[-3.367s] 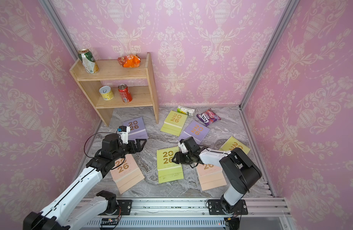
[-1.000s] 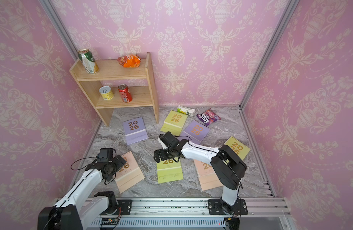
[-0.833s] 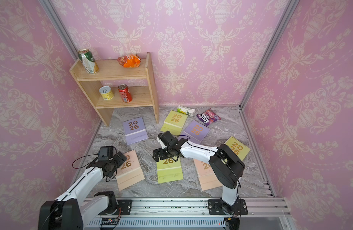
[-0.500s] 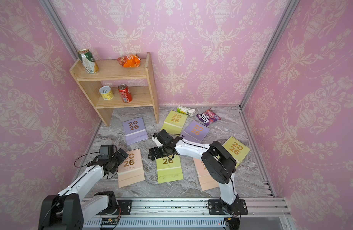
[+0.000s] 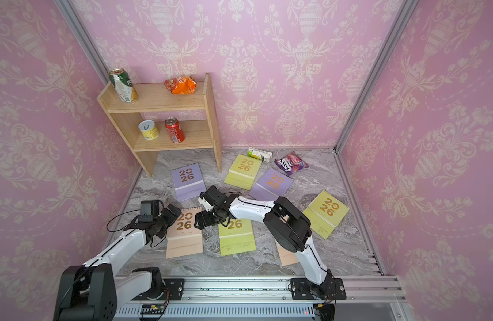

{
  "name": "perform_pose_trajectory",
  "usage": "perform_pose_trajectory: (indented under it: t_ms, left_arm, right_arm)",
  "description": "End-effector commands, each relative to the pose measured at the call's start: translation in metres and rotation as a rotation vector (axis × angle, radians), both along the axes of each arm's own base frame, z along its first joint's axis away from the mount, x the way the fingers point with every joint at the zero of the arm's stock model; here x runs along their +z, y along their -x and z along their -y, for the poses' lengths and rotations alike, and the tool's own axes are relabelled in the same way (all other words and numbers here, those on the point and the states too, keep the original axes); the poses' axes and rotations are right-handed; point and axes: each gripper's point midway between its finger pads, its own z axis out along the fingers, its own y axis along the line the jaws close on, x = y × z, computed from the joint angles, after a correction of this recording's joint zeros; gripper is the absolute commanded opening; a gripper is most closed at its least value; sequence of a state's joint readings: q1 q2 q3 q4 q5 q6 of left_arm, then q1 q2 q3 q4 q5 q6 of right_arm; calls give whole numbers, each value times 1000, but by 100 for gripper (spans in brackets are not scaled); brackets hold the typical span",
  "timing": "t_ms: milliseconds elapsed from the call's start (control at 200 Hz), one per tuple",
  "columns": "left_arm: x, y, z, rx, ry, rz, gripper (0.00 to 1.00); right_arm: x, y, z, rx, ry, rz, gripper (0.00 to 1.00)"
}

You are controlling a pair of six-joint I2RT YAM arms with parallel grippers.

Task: Stack the calendars
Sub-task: Pick up the calendar at the center of the board.

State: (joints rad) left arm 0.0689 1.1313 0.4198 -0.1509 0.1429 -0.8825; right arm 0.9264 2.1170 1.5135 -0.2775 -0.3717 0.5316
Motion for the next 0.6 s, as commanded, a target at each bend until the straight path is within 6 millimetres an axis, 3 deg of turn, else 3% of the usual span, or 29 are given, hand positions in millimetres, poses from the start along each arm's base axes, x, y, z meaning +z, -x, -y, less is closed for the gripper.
perform_pose_trajectory:
  t_ms: [0,595]
  left_arm:
    - [-26,29,13,-8,76,-128,99]
    - [-17,28,18,-37,88,-84,99]
  right_arm:
    - [-2,2,-4,-14,11,-35,82]
    - [-20,-1,-13,-15,27,-87,80]
